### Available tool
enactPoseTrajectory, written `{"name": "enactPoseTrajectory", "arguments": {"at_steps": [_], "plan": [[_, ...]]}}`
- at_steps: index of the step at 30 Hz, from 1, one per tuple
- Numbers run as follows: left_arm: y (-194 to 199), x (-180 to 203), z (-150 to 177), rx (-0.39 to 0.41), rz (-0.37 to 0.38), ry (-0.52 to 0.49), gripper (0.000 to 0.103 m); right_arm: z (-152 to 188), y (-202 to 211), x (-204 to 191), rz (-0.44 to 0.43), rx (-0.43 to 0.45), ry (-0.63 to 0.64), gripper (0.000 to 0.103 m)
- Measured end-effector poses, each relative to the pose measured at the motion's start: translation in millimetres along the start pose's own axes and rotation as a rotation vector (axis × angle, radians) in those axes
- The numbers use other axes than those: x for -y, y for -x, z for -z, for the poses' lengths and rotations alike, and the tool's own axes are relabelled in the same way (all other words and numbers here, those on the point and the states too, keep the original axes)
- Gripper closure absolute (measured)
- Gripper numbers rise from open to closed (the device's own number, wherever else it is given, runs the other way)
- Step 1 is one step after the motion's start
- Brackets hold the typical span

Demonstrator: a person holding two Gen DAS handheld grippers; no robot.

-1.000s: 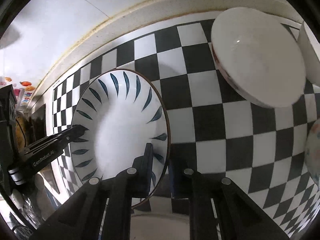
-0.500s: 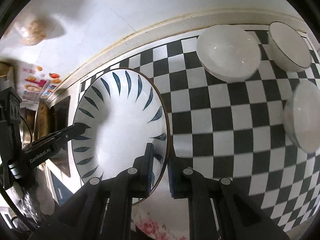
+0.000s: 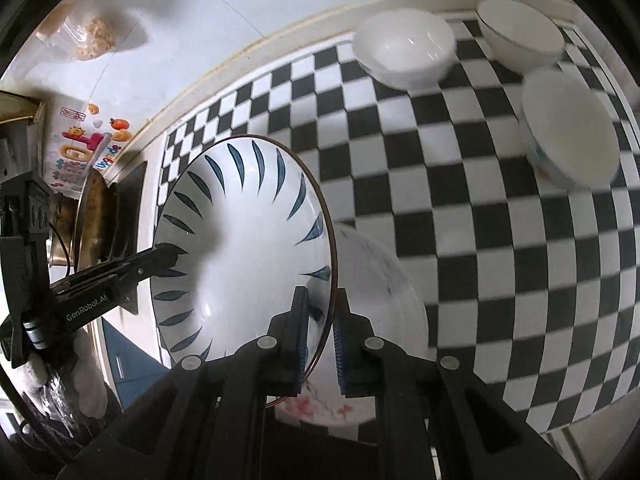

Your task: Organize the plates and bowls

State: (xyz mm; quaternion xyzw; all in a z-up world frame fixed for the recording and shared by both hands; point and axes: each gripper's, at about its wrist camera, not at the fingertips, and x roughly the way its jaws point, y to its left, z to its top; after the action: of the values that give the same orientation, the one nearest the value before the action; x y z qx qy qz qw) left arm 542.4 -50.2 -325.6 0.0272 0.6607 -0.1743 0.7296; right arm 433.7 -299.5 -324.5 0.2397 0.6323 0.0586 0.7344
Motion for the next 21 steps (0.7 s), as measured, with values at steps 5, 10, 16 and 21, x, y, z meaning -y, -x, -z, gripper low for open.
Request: {"name": "enactPoseTrajectory", "arguments": {"at_steps": [5, 10, 16, 21], "plan": [[-21, 11, 17, -0.054, -0.022, -0.02, 0.087, 24, -17, 27, 0.005, -0.047, -0.03, 0.09], [-44, 22, 30, -0.106, -0.061, -0.053, 0.087, 42, -38, 45, 0.02, -0.092, -0.04, 0.09], [-64, 32, 40, -0.15, -0.093, -0.089, 0.087, 55, -53, 60, 0.03, -0.127, -0.053, 0.09], [-74, 39, 44, -0.161, -0.136, -0.107, 0.087, 59, -60, 65, 0.038, -0.14, -0.05, 0.09]]}}
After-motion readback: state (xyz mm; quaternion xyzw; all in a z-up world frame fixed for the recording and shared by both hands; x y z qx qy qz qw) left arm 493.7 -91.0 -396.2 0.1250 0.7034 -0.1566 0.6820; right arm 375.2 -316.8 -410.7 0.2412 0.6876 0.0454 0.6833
